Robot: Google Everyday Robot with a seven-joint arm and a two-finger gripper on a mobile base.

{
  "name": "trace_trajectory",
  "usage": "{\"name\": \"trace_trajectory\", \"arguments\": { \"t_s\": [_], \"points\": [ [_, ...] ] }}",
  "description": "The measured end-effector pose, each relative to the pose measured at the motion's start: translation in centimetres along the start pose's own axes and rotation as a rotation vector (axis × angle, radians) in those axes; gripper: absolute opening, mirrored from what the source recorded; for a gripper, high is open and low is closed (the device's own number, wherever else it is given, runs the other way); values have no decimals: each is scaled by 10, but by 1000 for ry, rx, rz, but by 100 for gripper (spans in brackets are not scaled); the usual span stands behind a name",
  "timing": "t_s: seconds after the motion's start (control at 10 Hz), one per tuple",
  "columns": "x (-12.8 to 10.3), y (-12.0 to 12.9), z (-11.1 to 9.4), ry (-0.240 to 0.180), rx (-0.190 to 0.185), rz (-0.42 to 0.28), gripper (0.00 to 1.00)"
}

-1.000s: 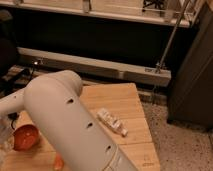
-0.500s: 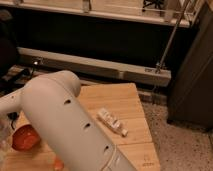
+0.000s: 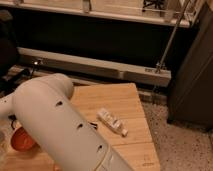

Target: Push the ceramic bowl across the table

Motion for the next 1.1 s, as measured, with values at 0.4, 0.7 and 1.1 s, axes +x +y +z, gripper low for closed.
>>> {"name": "trace_trajectory", "arguments": {
  "t_s": [0.4,0.7,1.1],
  "points": [
    [0,-13,23,33,-17,45,0],
    [7,-45,22,26,-10,125,0],
    [16,-85,18,0,-8,213,0]
  ]
}}
